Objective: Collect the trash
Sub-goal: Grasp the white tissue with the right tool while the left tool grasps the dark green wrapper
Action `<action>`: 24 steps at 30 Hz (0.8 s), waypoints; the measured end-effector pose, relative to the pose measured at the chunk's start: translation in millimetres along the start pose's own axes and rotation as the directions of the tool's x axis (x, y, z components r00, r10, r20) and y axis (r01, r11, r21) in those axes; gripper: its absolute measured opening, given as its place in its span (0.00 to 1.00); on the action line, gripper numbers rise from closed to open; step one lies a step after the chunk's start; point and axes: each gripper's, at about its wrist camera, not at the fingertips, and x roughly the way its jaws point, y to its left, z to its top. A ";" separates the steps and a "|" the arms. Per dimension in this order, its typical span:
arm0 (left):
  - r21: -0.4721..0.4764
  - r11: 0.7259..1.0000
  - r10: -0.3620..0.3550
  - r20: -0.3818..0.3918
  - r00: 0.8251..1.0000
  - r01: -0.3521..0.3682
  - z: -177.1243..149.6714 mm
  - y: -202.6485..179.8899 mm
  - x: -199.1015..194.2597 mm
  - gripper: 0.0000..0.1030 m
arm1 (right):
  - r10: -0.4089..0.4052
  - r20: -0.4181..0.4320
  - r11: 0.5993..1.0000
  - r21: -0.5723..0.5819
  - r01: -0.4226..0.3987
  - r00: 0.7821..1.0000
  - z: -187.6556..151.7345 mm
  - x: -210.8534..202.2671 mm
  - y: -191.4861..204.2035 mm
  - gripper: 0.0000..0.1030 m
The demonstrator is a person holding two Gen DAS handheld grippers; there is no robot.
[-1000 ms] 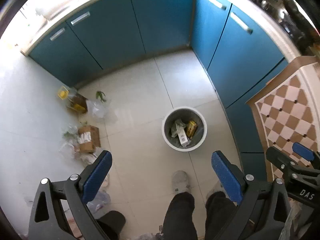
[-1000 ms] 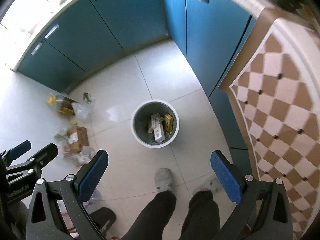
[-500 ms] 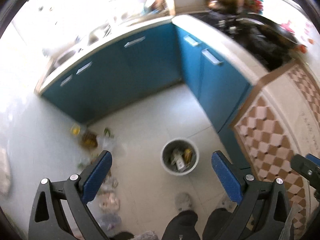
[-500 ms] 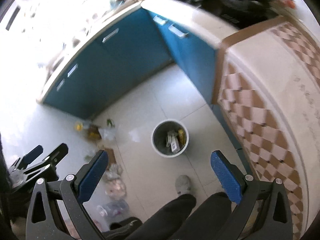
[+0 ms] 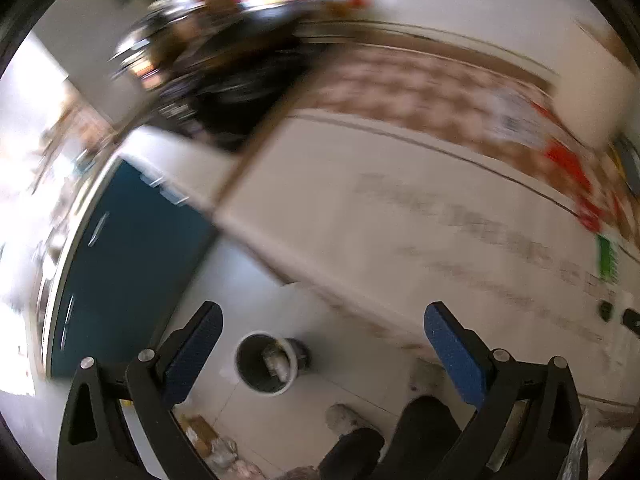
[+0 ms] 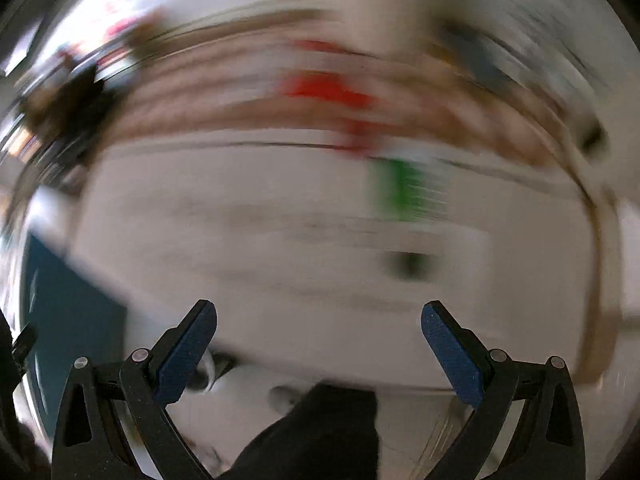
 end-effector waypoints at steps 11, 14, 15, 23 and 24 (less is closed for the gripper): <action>0.303 0.920 -0.193 -0.205 0.960 0.250 19.1 -213.5 17.3 0.99 | -0.087 0.008 0.994 0.060 0.086 0.996 0.6 56.5 -97.5 0.17; 0.353 0.879 -0.241 -0.249 0.938 0.319 11.0 -249.8 16.1 0.99 | -0.054 0.013 0.991 0.122 0.052 0.998 -4.8 48.1 -123.2 0.11; 0.357 0.866 -0.262 -0.273 0.926 0.350 8.3 -262.1 17.2 0.98 | -0.055 0.020 0.987 0.149 0.051 0.998 -6.4 42.9 -136.0 0.11; 0.373 0.810 -0.302 -0.397 0.867 0.453 -11.6 -316.5 33.9 0.33 | -0.086 0.022 0.952 0.297 0.076 0.996 -15.0 33.3 -235.4 0.11; 0.382 0.809 -0.296 -0.393 0.870 0.448 -12.7 -318.9 33.8 0.29 | -0.089 0.021 0.946 0.314 0.078 0.996 -17.3 32.1 -243.4 0.11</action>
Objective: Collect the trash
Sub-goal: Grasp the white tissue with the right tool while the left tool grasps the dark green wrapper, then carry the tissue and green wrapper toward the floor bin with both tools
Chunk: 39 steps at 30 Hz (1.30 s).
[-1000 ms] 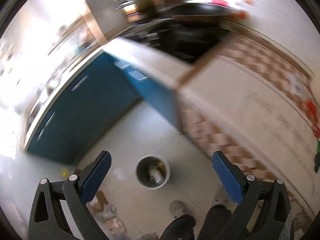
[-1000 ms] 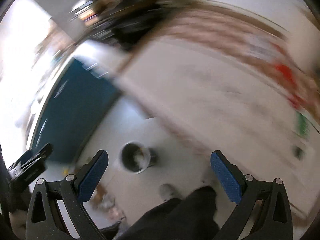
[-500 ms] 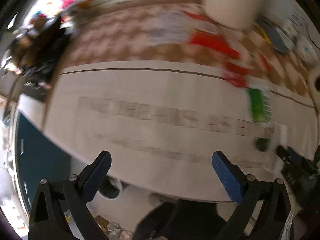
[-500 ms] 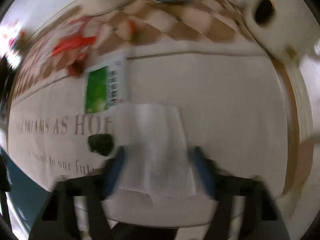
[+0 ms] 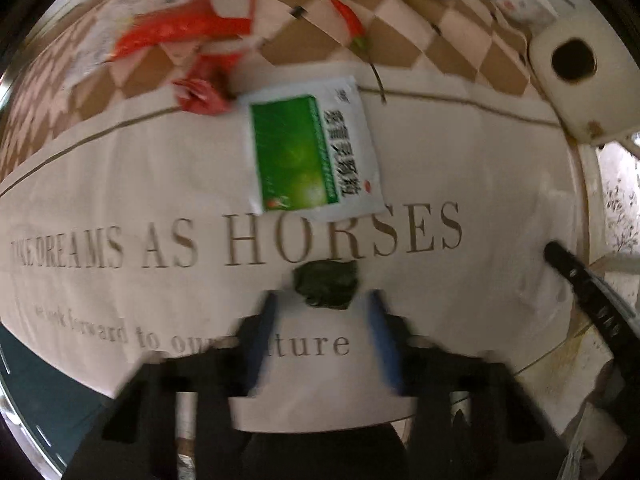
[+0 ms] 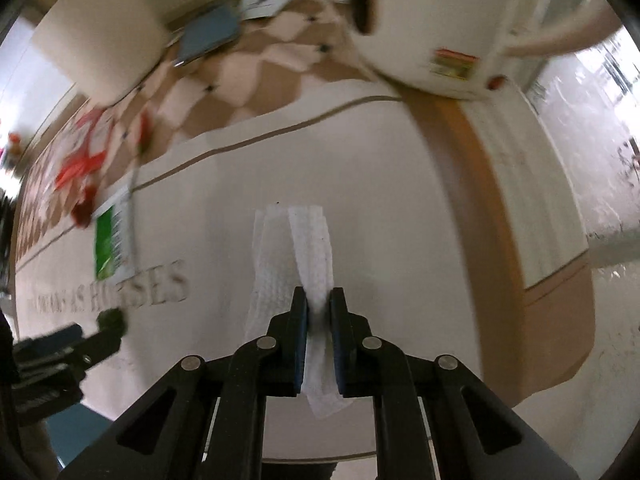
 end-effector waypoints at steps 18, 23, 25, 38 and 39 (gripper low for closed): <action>-0.079 0.969 0.246 0.382 0.891 -0.234 -20.3 29.5 -107.3 0.20 | 0.072 0.022 0.995 -0.073 -0.070 0.997 -3.0 -12.2 43.1 0.11; -0.214 0.948 0.309 0.455 0.835 -0.234 -35.7 94.7 -149.3 0.20 | 0.143 0.038 0.978 -0.158 -0.135 0.989 -1.4 -33.2 96.5 0.10; -0.266 0.937 0.330 0.463 0.823 -0.226 -45.1 118.9 -160.6 0.20 | 0.172 0.035 0.965 -0.206 -0.161 0.985 0.6 -39.0 126.2 0.10; -0.645 0.748 0.467 0.347 0.814 -0.154 -204.1 303.9 -173.9 0.20 | 0.247 -0.053 0.792 -0.564 -0.233 0.968 -97.5 -76.5 325.1 0.10; -0.669 0.729 0.467 0.331 0.820 -0.146 -218.3 316.5 -170.1 0.20 | 0.242 -0.070 0.768 -0.596 -0.235 0.968 -114.8 -74.7 343.8 0.10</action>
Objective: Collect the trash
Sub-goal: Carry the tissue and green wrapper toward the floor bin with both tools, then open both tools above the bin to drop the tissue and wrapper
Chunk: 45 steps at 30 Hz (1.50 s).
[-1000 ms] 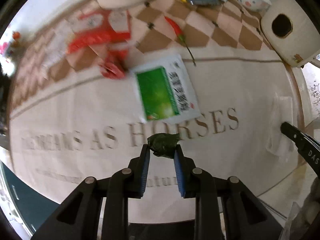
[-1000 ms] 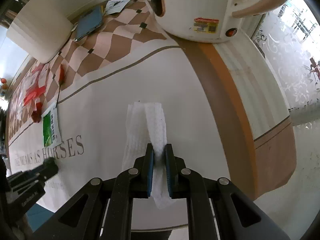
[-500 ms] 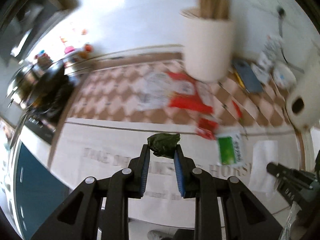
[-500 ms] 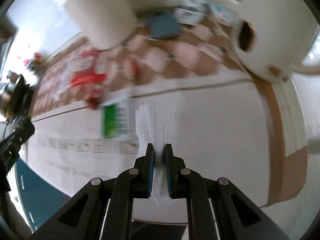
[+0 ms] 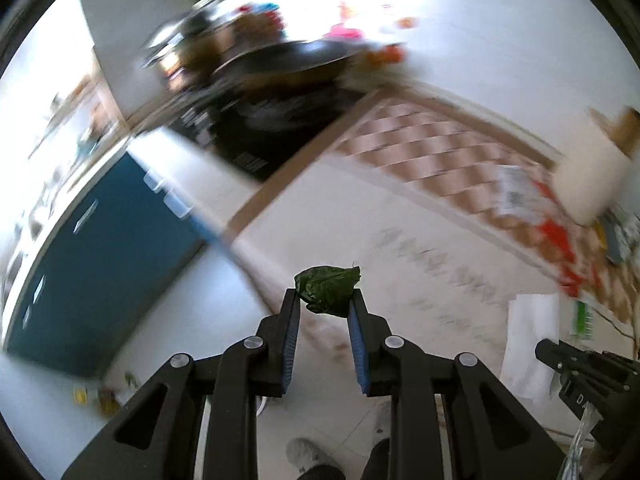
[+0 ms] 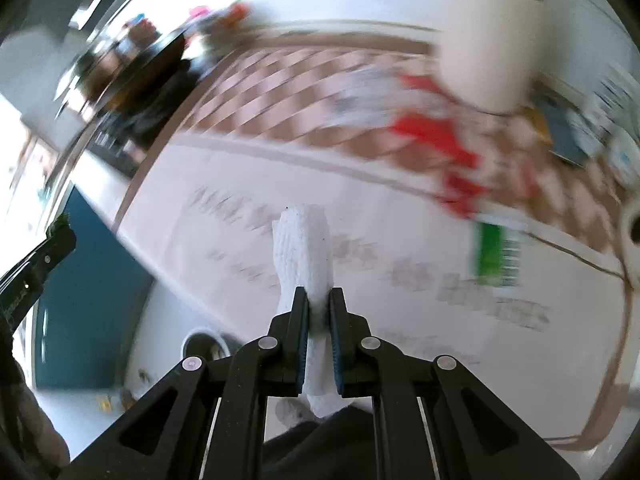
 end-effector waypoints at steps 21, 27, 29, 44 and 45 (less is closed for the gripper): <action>-0.591 0.795 -0.229 -0.502 0.834 -0.137 -313.7 352.6 355.1 0.20 | 0.064 -0.448 0.876 -0.403 -0.266 0.892 -209.5 395.7 370.3 0.10; -0.638 0.760 -0.331 -0.539 0.774 -0.119 -383.2 373.5 459.2 0.21 | 0.013 -0.511 0.848 -0.450 -0.280 0.859 -273.7 537.2 406.3 0.10; -0.666 0.740 -0.376 -0.528 0.761 -0.096 -397.4 375.6 484.3 0.21 | -0.010 -0.509 0.842 -0.469 -0.268 0.860 -284.6 571.3 409.2 0.10; -0.580 0.755 -0.114 -0.576 0.809 -0.307 -408.7 392.2 430.7 0.96 | -0.116 -0.457 0.792 -0.579 -0.196 0.882 -286.7 628.0 421.9 1.00; -0.568 0.758 -0.090 -0.577 0.811 -0.320 -406.1 393.4 423.6 0.96 | -0.124 -0.439 0.782 -0.595 -0.184 0.890 -284.9 617.1 423.0 1.00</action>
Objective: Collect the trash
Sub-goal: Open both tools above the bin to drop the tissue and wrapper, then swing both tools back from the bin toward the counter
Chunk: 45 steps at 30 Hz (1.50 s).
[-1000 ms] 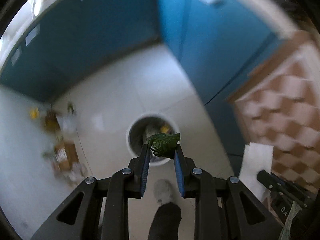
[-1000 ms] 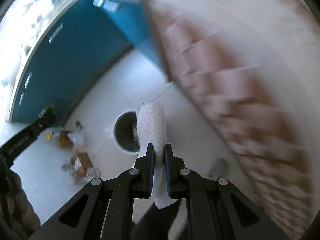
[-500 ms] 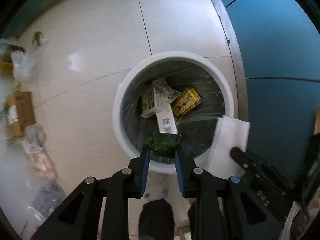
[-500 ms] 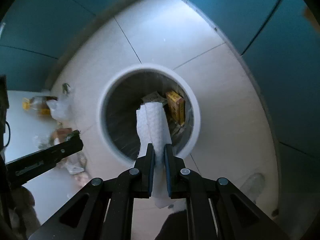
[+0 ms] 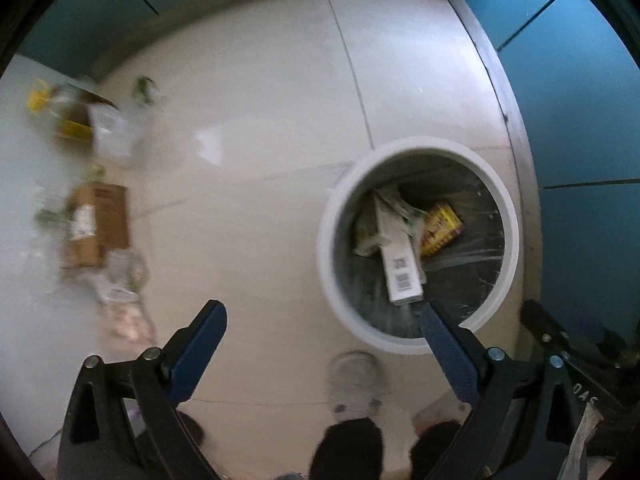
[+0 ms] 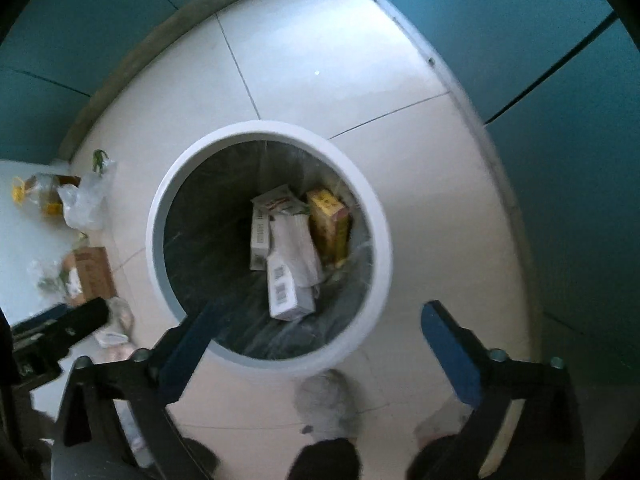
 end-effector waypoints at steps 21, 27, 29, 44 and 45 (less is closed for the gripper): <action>0.078 0.996 0.031 0.204 0.979 -0.047 -105.1 -0.8 -274.9 0.96 | -0.021 0.143 0.996 -0.085 0.034 0.989 -87.9 -308.8 18.3 1.00; 0.083 0.996 -0.006 0.243 0.970 -0.015 -139.2 -0.2 -343.1 0.96 | 0.004 0.187 0.996 -0.092 0.014 0.982 -120.9 -401.2 16.3 1.00; 0.089 0.996 0.001 0.266 0.964 -0.025 -149.5 -2.4 -367.4 0.96 | 0.020 0.205 0.996 -0.093 -0.001 0.978 -133.1 -434.2 13.9 1.00; 0.385 0.918 -0.128 0.522 0.844 -0.099 -190.9 -194.5 -510.6 0.96 | 0.179 0.368 0.948 0.182 -0.260 0.912 -217.0 -599.8 -144.1 1.00; 0.417 0.903 -0.144 0.519 0.842 -0.103 -192.8 -214.8 -514.3 0.99 | 0.160 0.386 0.939 0.224 -0.261 0.908 -225.3 -608.9 -166.9 1.00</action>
